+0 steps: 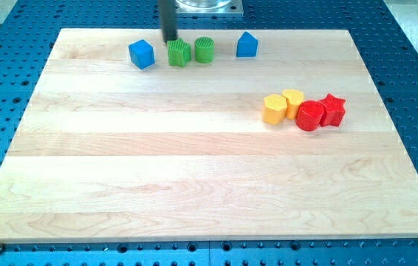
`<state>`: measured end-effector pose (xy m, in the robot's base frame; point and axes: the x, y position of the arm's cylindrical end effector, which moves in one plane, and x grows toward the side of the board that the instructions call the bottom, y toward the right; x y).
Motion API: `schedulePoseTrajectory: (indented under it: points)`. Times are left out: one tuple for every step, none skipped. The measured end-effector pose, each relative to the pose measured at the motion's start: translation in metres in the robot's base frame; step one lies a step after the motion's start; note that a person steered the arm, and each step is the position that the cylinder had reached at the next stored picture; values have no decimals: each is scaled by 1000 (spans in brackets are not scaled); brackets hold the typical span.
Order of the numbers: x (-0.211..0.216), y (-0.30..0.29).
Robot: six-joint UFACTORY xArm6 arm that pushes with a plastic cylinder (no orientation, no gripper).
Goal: Place the green blocks in the horizontal line
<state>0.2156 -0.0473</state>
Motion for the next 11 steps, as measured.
schedulePoseTrajectory:
  points:
    - [7,51]
    - [18,51]
    - [33,54]
    - [8,55]
    - [14,10]
    - [29,7]
    - [36,12]
    - [5,26]
    - [-22,68]
    - [-17,40]
    - [-19,87]
